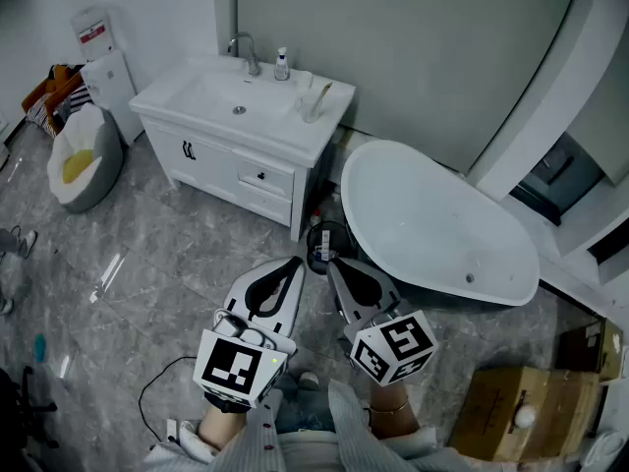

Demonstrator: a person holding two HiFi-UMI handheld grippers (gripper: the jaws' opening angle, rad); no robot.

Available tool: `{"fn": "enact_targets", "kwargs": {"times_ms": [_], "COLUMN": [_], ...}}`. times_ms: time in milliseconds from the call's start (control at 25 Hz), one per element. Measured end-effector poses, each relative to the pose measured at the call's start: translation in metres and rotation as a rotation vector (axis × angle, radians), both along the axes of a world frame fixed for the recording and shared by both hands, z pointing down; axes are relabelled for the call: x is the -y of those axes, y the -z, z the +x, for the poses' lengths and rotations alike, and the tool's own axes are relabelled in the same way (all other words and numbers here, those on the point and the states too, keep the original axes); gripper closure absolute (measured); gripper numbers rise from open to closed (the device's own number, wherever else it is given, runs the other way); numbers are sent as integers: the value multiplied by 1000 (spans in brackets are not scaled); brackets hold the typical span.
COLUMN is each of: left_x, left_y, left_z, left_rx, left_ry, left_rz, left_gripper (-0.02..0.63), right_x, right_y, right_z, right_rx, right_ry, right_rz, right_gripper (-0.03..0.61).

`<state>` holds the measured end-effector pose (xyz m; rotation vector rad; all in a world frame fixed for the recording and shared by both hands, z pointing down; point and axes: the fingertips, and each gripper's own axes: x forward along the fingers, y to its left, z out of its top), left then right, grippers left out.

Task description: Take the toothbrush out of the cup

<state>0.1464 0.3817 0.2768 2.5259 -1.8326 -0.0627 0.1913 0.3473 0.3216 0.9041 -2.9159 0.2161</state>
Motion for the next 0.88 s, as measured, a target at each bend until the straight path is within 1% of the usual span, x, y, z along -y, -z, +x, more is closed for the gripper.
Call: {"fn": "enact_targets", "kwargs": {"times_ms": [400, 680, 880], "left_x": [3, 13, 9], "left_y": [-1, 3, 4], "left_z": [-15, -36, -50], "left_rx": [-3, 15, 19], "left_ry": [5, 10, 3], "left_rz": [32, 60, 75], "left_gripper": [597, 597, 597], "right_x": [8, 19, 18], "right_y": [-2, 1, 2], "right_z": [-5, -21, -33], "right_rx": [15, 31, 49], "right_ry": [-20, -30, -40], "right_rz": [-4, 22, 32], "right_gripper": [568, 568, 568]}}
